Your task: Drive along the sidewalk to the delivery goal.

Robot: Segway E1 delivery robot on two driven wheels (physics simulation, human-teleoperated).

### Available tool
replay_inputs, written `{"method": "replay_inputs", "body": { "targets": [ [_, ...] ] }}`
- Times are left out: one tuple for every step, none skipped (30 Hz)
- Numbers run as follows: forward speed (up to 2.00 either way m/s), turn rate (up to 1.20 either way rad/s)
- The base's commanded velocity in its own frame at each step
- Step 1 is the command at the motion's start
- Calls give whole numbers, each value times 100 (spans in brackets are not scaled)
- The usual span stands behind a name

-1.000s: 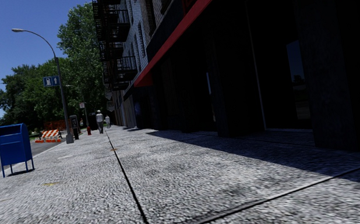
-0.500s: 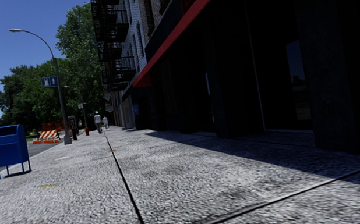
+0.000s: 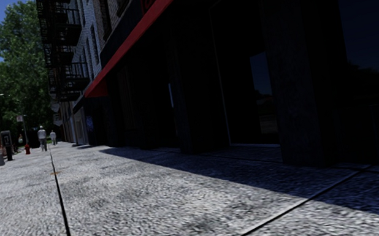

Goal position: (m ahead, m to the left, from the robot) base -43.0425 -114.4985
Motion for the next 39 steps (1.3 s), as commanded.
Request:
{"method": "replay_inputs", "body": {
  "targets": [
    [64, -82],
    [64, -82],
    [67, -82],
    [68, -82],
    [69, -82],
    [72, -82],
    [79, -82],
    [84, -82],
    [84, -82],
    [86, -82],
    [87, -82],
    [87, -82],
    [87, -82],
    [87, -82],
    [87, -82],
    [87, -82],
    [88, -82],
    [88, -82],
    [88, -82],
    [88, -82],
    [88, -82],
    [88, -82],
    [88, -82],
    [89, -83],
    [89, -83],
    [89, -83],
    [89, -83],
    [89, -83],
    [89, -83],
    [89, -83],
    [89, -83],
    [89, -83],
    [90, -83],
    [90, -84],
    [90, -84],
    [90, -87],
    [90, -87],
    [90, -88],
    [90, -89]
  ]
}}
